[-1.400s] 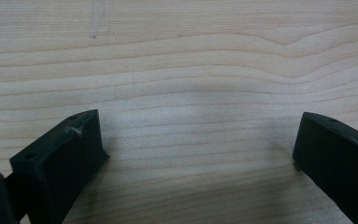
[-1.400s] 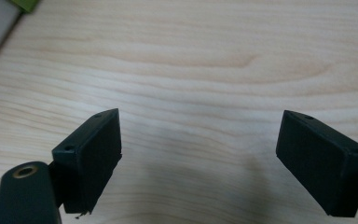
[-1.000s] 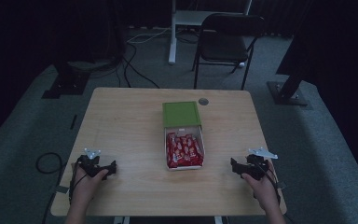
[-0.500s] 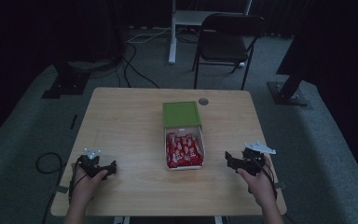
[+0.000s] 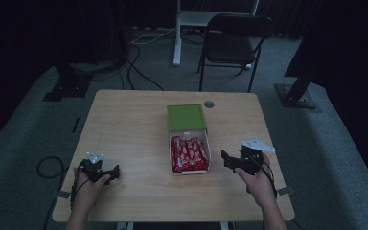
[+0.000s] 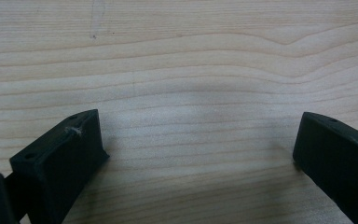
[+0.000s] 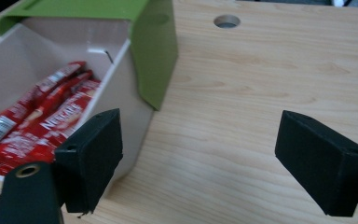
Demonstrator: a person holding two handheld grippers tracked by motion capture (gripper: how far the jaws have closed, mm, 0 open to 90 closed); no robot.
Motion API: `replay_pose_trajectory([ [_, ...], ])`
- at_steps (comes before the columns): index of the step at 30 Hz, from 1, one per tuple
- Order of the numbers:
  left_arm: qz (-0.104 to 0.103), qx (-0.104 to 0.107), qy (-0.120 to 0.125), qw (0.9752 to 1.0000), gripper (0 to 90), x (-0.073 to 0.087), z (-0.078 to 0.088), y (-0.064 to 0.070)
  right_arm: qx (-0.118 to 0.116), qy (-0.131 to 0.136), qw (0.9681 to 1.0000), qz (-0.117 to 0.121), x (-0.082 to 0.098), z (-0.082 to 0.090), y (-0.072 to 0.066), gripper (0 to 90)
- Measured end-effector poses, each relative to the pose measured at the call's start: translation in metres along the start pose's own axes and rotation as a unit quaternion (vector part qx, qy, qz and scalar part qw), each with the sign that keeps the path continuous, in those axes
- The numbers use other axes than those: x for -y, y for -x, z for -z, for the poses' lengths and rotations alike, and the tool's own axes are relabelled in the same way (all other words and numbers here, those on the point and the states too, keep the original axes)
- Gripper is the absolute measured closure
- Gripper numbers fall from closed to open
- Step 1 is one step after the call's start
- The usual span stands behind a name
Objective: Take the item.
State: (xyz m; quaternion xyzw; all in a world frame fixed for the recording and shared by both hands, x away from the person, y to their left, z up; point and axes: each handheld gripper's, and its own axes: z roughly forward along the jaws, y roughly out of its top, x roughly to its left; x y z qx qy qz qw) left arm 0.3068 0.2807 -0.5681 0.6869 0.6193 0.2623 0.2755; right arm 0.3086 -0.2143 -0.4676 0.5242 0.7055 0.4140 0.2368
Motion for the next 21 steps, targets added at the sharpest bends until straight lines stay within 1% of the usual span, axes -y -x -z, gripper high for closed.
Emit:
replay_pose_trajectory([
  [1,0.0,0.0,0.0,1.0,2.2,0.0,0.0,0.0,0.0,0.0,1.0,0.0,0.0,0.0,0.0,14.5],
  [11,-0.001,0.0,-0.001,1.0,2.2,0.0,0.0,0.0,-0.024,0.011,0.9993,0.026,-0.022,-0.003,-0.029,15.4],
  [12,-0.001,0.0,-0.001,1.0,2.2,0.0,0.0,0.0,-0.024,0.011,0.9993,0.026,-0.022,-0.003,-0.029,15.4],
  [13,-0.001,0.0,-0.001,1.0,2.2,0.0,0.0,0.0,-0.031,0.012,0.999,0.03,-0.024,-0.005,-0.036,15.4],
  [18,0.0,0.0,-0.001,1.0,2.2,0.0,0.0,0.0,-0.045,0.01,0.998,0.042,-0.028,-0.012,-0.052,16.4],
  [19,0.0,0.0,-0.001,1.0,2.2,0.0,0.0,0.0,-0.045,0.01,0.998,0.042,-0.028,-0.012,-0.052,16.4],
  [20,0.0,0.0,-0.001,1.0,2.2,0.0,0.0,0.0,-0.052,0.01,0.9977,0.044,-0.029,-0.016,-0.058,16.4],
  [21,0.0,0.0,-0.001,1.0,2.2,0.0,0.0,0.0,-0.055,0.008,0.9974,0.045,-0.029,-0.018,-0.061,16.4],
])
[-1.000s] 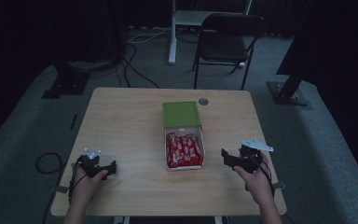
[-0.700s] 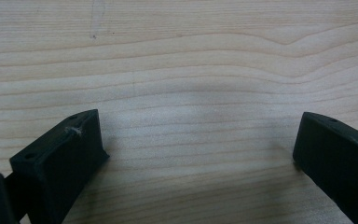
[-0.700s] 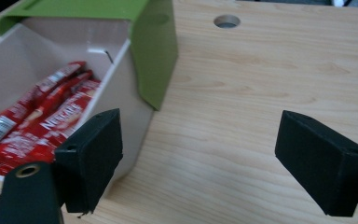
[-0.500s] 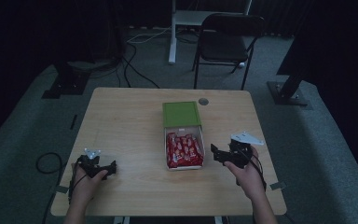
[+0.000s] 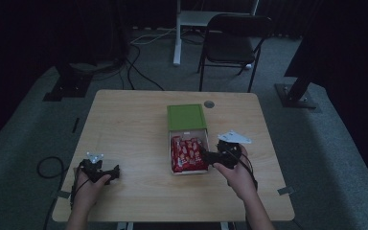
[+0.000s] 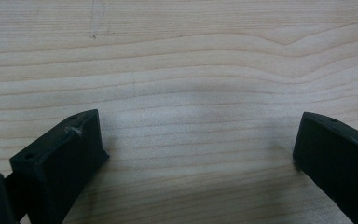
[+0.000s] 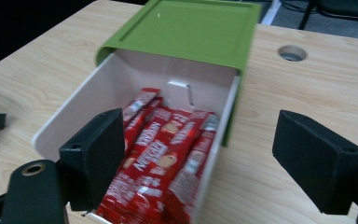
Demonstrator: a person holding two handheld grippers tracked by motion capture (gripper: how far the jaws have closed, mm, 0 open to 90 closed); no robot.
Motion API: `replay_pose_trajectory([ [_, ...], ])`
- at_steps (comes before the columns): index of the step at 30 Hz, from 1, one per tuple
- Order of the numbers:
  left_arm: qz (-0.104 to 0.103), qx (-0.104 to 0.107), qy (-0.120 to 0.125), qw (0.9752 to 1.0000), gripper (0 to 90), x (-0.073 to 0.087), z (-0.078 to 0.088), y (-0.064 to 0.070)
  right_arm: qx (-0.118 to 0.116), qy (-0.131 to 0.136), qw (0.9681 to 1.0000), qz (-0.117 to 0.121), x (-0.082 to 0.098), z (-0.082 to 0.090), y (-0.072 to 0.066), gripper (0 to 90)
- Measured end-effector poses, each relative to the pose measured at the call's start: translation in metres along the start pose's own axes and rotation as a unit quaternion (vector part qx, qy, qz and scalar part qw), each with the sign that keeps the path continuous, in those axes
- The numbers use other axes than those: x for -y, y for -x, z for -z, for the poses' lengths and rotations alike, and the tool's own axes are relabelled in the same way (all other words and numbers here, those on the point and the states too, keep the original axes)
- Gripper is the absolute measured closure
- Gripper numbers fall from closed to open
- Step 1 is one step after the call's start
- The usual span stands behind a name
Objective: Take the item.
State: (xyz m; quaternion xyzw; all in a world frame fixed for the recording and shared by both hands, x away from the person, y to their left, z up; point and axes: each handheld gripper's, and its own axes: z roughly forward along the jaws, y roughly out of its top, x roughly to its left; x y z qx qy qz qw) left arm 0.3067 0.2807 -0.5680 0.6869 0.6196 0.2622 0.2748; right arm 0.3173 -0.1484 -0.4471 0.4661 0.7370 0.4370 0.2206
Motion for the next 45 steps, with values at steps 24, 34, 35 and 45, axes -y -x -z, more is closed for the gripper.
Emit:
replay_pose_trajectory([
  [24,0.0,0.0,0.0,1.0,2.2,0.0,0.0,0.0,-0.04,-0.027,0.9988,0.012,0.008,-0.043,-0.041,25.9],
  [34,0.0,0.0,0.0,1.0,2.2,0.0,0.0,0.0,-0.062,-0.042,0.9971,0.014,0.015,-0.055,-0.048,47.6],
  [35,0.0,0.0,0.0,1.0,2.2,0.0,0.0,0.0,-0.062,-0.042,0.9971,0.014,0.015,-0.055,-0.048,47.6],
  [45,0.0,0.0,0.0,1.0,2.2,0.0,0.0,0.0,-0.068,-0.066,0.9954,0.017,0.02,-0.062,-0.055,65.8],
])
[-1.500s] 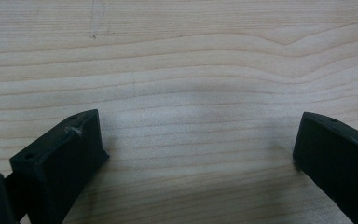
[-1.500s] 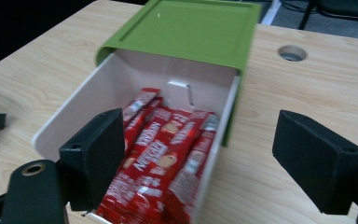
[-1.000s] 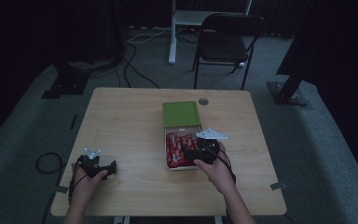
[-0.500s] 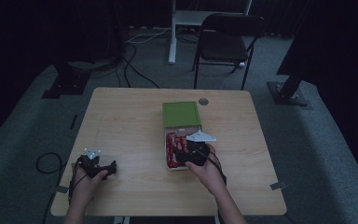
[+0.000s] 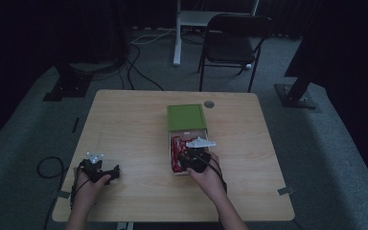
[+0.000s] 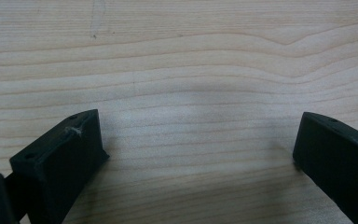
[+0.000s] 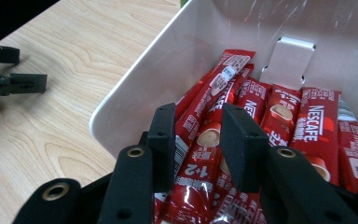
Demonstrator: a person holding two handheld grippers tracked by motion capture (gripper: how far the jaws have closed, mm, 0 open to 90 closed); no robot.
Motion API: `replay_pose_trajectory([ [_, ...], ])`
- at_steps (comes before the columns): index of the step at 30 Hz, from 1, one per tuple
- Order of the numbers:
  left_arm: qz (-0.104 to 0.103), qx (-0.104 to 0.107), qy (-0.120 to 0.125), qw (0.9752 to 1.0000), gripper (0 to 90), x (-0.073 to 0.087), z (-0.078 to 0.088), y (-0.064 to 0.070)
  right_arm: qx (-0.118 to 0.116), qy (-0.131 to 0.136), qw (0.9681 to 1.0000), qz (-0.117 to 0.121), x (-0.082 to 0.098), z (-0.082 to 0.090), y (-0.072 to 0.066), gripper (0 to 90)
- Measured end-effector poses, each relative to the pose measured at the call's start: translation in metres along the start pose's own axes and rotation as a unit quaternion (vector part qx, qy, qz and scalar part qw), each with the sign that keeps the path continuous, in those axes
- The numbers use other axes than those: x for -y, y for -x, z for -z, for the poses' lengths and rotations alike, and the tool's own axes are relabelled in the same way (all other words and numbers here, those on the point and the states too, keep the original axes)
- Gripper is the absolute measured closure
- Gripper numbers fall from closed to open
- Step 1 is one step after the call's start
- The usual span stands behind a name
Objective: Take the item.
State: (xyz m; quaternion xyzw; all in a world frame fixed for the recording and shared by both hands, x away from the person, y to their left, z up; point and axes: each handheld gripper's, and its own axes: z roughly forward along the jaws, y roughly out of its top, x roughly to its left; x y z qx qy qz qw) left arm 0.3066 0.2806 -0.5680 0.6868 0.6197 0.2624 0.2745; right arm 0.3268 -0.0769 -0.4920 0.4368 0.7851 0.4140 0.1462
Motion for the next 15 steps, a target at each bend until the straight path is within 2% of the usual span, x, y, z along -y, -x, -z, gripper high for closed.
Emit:
replay_pose_trajectory([
  [1,0.0,0.0,0.0,1.0,2.2,0.0,0.0,0.0,-0.006,-0.002,1.0,-0.006,0.0,-0.002,-0.002,65.8],
  [6,0.0,0.0,0.0,1.0,2.2,0.0,0.0,0.0,-0.008,-0.011,0.9998,-0.011,0.001,-0.007,-0.005,66.1],
  [11,0.0,0.0,0.0,1.0,2.2,0.0,0.0,0.0,0.002,-0.015,0.9998,-0.011,0.002,-0.012,-0.008,64.9],
  [13,0.0,0.0,-0.001,1.0,2.2,0.0,0.0,0.0,0.004,-0.018,0.9998,-0.008,0.002,-0.013,-0.008,66.8],
  [15,0.0,0.0,0.0,1.0,2.2,0.0,0.0,0.0,0.006,-0.021,0.9998,-0.004,0.002,-0.015,-0.01,73.0],
])
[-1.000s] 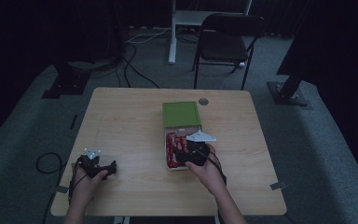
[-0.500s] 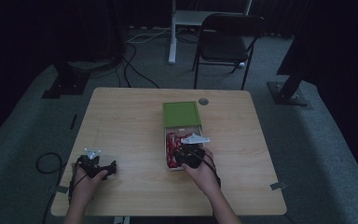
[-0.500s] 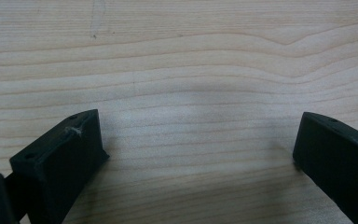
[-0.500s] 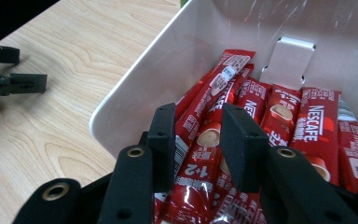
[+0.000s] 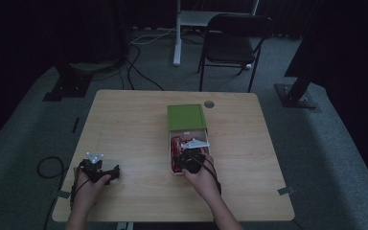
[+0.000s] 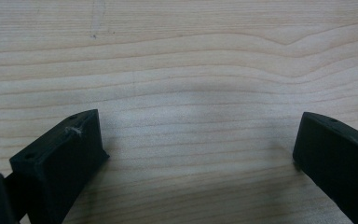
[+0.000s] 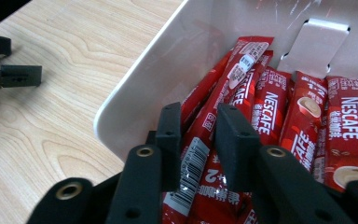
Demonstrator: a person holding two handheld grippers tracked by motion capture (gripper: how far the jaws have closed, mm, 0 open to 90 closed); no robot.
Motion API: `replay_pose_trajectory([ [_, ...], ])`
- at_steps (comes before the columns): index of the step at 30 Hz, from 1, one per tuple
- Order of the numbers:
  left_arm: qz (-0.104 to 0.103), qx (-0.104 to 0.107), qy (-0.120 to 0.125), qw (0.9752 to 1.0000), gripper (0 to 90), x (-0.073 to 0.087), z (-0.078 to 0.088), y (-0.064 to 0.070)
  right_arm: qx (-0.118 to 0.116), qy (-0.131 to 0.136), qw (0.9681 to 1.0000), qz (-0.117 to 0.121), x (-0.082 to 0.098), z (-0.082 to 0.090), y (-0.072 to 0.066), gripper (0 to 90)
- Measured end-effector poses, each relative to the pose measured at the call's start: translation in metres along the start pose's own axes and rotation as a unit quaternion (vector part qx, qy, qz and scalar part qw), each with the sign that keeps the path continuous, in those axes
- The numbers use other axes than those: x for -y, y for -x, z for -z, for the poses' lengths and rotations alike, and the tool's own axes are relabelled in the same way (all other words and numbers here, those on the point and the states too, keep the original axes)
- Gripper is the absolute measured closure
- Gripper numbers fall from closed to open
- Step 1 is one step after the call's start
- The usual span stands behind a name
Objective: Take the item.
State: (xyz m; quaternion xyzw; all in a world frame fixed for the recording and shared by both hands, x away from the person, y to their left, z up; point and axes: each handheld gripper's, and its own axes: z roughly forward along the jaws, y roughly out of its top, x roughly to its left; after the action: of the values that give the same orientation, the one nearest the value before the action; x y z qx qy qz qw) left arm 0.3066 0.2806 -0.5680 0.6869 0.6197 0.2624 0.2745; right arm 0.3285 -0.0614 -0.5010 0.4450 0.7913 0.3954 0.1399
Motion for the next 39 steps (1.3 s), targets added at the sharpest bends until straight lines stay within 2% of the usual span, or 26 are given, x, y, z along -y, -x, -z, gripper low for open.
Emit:
replay_pose_trajectory([
  [4,0.0,0.0,0.0,1.0,2.2,0.0,0.0,0.0,0.009,0.002,1.0,-0.001,-0.002,0.001,-0.002,79.0],
  [8,0.0,0.0,0.0,1.0,2.2,0.0,0.0,0.0,0.01,0.015,0.9998,-0.012,-0.004,0.009,0.001,89.2],
  [10,0.0,0.0,0.0,1.0,2.2,0.0,0.0,0.0,0.01,0.024,0.9996,-0.014,-0.005,0.014,0.003,90.0],
  [13,0.0,0.0,0.0,1.0,2.2,0.0,0.0,0.0,0.004,0.028,0.9994,-0.019,-0.007,0.02,0.006,90.0],
  [17,0.0,0.0,0.0,1.0,2.2,0.0,0.0,0.0,-0.002,0.023,0.9995,-0.019,-0.007,0.019,0.007,89.8],
  [18,0.0,0.0,0.0,1.0,2.2,0.0,0.0,0.0,-0.011,0.02,0.9993,-0.028,-0.006,0.015,0.006,80.4],
  [22,0.0,0.0,0.0,1.0,2.2,0.0,0.0,0.0,-0.011,0.01,0.9993,-0.033,-0.003,0.008,0.005,77.0],
  [24,0.0,0.0,0.0,1.0,2.2,0.0,0.0,0.0,-0.008,0.0,0.9994,-0.034,0.0,0.001,0.004,72.2],
  [32,0.0,0.0,0.0,1.0,2.2,0.0,0.0,0.0,0.018,-0.009,0.9997,-0.016,-0.001,-0.005,-0.004,75.6],
  [39,0.0,0.0,0.0,1.0,2.2,0.0,0.0,0.0,0.017,-0.006,0.9994,-0.03,-0.003,-0.002,-0.001,79.1],
])
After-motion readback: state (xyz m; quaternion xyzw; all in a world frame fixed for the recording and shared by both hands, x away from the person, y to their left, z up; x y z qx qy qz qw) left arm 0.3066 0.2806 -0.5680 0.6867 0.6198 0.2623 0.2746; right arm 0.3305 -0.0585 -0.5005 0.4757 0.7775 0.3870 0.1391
